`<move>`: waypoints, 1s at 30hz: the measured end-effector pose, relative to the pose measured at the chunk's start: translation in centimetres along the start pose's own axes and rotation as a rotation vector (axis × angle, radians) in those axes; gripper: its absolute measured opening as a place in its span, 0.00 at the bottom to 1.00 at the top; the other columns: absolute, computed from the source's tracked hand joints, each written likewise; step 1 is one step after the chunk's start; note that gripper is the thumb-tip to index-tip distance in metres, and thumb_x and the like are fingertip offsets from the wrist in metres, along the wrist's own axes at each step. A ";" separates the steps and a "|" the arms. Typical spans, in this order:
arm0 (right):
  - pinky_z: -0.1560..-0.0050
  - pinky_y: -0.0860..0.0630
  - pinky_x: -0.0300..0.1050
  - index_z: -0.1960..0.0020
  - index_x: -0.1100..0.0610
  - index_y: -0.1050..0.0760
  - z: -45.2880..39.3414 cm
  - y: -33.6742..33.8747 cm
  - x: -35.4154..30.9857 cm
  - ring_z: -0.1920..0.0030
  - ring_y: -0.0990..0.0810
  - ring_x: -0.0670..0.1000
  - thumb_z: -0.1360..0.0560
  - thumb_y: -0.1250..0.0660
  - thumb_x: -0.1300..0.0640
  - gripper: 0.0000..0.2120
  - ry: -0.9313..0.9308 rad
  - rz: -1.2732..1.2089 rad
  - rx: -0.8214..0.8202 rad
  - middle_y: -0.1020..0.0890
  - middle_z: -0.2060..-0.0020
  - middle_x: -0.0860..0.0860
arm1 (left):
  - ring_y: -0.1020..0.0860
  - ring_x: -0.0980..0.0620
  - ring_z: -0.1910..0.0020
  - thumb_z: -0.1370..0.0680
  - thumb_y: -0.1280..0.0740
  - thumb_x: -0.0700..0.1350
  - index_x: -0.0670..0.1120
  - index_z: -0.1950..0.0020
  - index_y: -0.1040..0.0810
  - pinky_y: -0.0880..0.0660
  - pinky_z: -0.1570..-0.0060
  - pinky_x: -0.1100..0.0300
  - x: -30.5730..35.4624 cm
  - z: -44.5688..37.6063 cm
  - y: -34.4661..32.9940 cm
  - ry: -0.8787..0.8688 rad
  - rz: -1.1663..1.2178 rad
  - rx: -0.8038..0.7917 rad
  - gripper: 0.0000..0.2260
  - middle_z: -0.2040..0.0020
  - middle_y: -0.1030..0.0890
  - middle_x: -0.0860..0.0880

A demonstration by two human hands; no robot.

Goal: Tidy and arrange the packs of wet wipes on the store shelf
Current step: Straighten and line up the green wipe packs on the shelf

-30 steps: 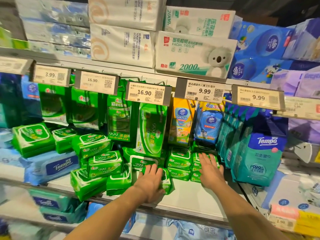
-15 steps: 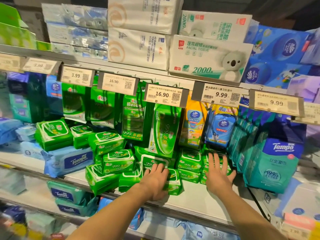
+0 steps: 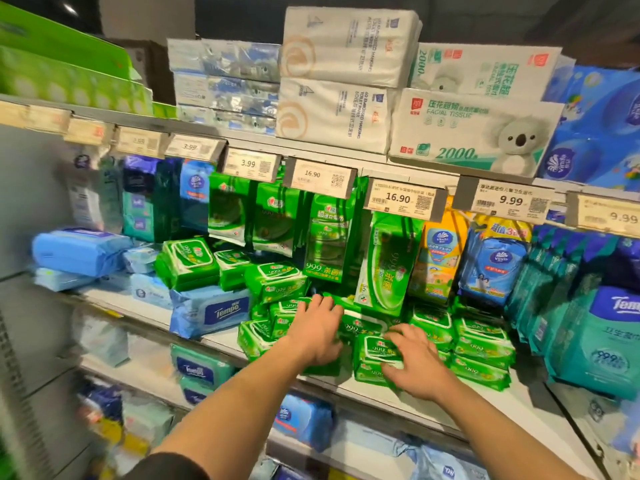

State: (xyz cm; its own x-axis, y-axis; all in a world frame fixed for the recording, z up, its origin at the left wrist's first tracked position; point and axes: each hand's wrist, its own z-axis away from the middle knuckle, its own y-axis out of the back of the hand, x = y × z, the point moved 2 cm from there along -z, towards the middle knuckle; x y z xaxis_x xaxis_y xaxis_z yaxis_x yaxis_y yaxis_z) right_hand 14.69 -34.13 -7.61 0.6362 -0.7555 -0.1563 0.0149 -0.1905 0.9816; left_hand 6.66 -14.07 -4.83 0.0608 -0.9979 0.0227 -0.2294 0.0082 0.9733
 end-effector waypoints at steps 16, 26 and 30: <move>0.31 0.47 0.71 0.21 0.44 0.57 -1.4 -3.4 -3.6 0.22 0.59 0.55 0.26 0.33 0.56 0.44 -0.183 0.136 -0.252 0.60 0.21 0.48 | 0.39 0.41 0.30 0.23 0.34 0.52 0.42 0.30 0.38 0.29 0.37 0.46 -11.0 2.6 2.1 0.292 0.018 0.149 0.26 0.31 0.36 0.42; 0.29 0.45 0.68 0.22 0.39 0.58 -0.3 -3.1 -2.7 0.22 0.61 0.53 0.26 0.42 0.66 0.43 -0.192 0.078 -0.277 0.61 0.21 0.45 | 0.50 0.39 0.22 0.22 0.36 0.60 0.42 0.22 0.48 0.41 0.27 0.40 -11.5 -1.5 3.6 0.334 0.099 -0.080 0.37 0.22 0.48 0.39; 0.29 0.43 0.65 0.22 0.39 0.58 0.5 -3.1 -2.0 0.22 0.60 0.53 0.24 0.42 0.64 0.40 -0.163 0.088 -0.263 0.60 0.21 0.45 | 0.51 0.35 0.23 0.22 0.37 0.62 0.43 0.21 0.53 0.46 0.27 0.38 -11.6 -2.5 3.3 0.406 0.089 -0.171 0.40 0.21 0.50 0.38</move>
State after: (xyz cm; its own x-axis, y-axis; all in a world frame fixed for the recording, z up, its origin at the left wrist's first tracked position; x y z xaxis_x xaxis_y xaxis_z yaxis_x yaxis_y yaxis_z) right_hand 12.96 -32.32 -10.36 0.5122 -0.8564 -0.0646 0.1776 0.0320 0.9836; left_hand 7.67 -2.26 -1.32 0.4323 -0.8870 0.1623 -0.0893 0.1370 0.9865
